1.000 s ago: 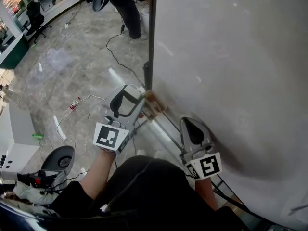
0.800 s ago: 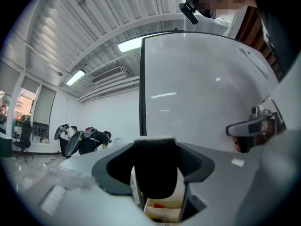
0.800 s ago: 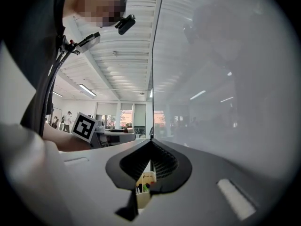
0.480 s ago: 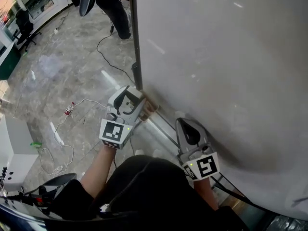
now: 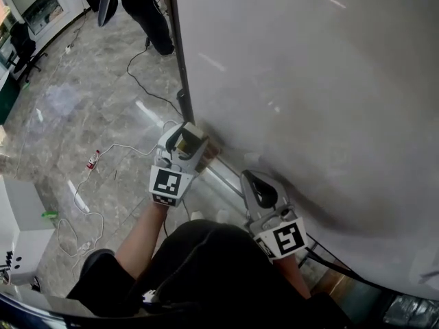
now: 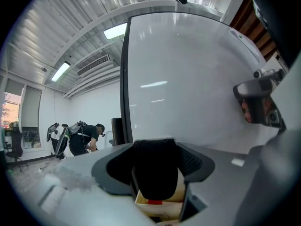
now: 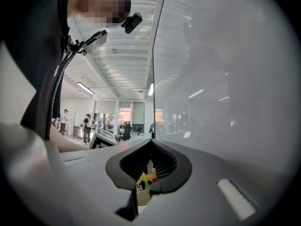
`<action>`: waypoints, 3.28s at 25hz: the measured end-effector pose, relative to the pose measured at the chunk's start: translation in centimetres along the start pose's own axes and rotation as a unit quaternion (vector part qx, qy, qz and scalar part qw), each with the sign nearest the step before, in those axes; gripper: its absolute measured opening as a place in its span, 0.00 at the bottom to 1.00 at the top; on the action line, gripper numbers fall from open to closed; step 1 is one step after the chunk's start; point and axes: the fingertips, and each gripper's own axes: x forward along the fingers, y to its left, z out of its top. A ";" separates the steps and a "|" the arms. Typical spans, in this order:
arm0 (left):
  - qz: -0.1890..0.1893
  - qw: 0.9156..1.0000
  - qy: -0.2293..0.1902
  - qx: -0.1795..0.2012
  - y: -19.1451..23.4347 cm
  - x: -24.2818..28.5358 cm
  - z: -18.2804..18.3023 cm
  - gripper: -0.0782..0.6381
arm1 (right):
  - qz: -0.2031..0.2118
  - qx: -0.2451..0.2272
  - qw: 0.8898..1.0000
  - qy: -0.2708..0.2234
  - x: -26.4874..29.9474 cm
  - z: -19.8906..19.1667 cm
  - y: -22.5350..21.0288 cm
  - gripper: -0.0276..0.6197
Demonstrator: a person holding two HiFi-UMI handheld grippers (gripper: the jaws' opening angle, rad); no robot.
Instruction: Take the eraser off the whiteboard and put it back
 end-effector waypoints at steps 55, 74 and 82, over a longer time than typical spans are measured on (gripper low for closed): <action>-0.013 0.997 0.052 0.052 -0.8 2.3 -3.8 0.56 | -0.010 0.013 1.000 0.023 1.9 -1.8 1.2 0.06; 0.045 0.998 -0.048 -0.022 2.0 -6.0 4.5 0.29 | 0.018 0.002 1.000 -0.006 4.2 0.6 1.9 0.06; 0.083 0.994 -0.052 -0.042 3.8 -10.0 4.2 0.19 | 0.043 0.005 0.999 -0.013 5.3 0.7 2.6 0.06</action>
